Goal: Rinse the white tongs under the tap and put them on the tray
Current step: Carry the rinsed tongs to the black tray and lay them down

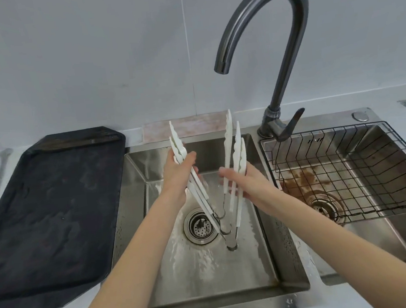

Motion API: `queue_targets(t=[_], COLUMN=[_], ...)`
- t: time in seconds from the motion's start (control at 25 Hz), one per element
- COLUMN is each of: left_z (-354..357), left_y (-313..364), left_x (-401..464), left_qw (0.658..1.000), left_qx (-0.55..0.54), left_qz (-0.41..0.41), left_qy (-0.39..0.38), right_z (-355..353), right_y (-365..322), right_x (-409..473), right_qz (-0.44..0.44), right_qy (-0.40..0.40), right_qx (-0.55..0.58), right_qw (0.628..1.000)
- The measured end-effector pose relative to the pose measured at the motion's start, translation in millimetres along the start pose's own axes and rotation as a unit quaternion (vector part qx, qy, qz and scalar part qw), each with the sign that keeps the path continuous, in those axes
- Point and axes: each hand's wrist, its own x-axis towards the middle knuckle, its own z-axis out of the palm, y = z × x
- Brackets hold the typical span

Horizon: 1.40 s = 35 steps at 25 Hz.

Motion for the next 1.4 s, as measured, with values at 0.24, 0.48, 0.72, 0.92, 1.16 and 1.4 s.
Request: queue_targets(t=[0.24,0.48,0.72,0.92,1.16,1.4], left_z=[1.2,7.4,-8.7,-17.8,-23.1,-43.6], left_y=[2.9,-14.2,-29.9,-28.4,-26.4,-21.8], left_x=[-15.2,-22.9,-18.9,-15.0,-15.6,-12.4], left_qw=[0.993,0.991,0.986,0.986,0.986,0.979], left_qx=[-0.039,-0.072,-0.070,-0.069,-0.102,-0.154], left_qz=[0.007,-0.049,-0.096,-0.100,-0.090,-0.095], left_qy=[-0.108,-0.097,-0.118,-0.112,-0.099,-0.089], right_z=[10.5,7.6,3.8,5.5,6.4,17.3], right_y=[-15.2,-19.8,-7.2,0.6,0.0,-8.1], right_x=[6.1,12.9,17.1,15.4,14.9,13.8], right_qz=[-0.048,-0.091,-0.044,-0.012,-0.001,-0.004], right_qy=[0.100,0.097,0.086,0.035,-0.058,-0.098], right_qx=[0.233,0.027,-0.147,-0.071,-0.006,0.065], right_qw=[0.966,0.991,0.984,0.997,0.998,0.993])
